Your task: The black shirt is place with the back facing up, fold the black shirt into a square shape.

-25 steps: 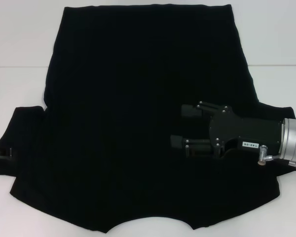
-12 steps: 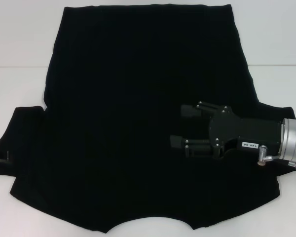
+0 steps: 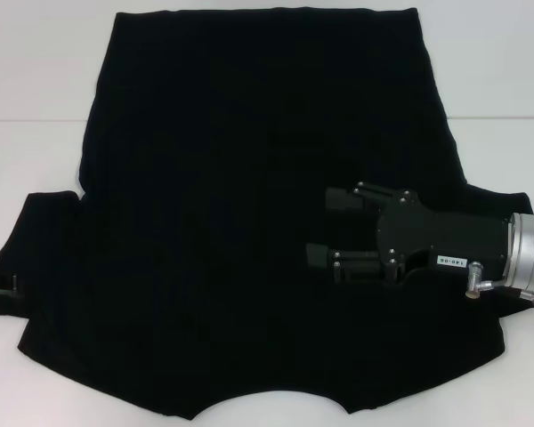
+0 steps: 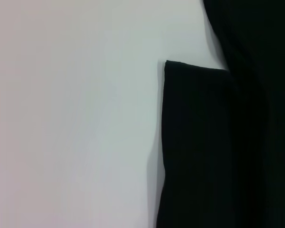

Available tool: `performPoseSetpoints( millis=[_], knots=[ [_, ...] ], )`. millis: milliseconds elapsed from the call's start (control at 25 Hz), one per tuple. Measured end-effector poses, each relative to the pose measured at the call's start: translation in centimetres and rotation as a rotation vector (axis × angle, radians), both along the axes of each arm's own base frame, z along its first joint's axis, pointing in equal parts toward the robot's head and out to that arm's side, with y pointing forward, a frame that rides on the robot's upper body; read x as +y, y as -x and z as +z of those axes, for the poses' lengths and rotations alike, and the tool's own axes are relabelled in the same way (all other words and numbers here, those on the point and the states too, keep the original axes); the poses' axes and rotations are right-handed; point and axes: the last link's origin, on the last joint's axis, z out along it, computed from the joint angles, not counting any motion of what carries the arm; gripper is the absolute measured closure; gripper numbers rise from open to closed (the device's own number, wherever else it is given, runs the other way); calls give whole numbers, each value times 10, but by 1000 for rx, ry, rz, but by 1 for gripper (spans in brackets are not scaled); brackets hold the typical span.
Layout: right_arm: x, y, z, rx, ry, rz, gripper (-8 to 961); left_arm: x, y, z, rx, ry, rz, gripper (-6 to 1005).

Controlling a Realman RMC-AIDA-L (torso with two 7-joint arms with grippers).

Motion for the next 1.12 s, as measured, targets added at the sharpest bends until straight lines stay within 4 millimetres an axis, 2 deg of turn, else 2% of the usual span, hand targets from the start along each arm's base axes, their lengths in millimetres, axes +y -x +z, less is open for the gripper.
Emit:
performPoseSetpoints(
  millis=[1120],
  knots=[
    [0, 0, 1, -1, -1, 0, 37, 0, -2, -4, 5, 30, -8, 123]
  ],
)
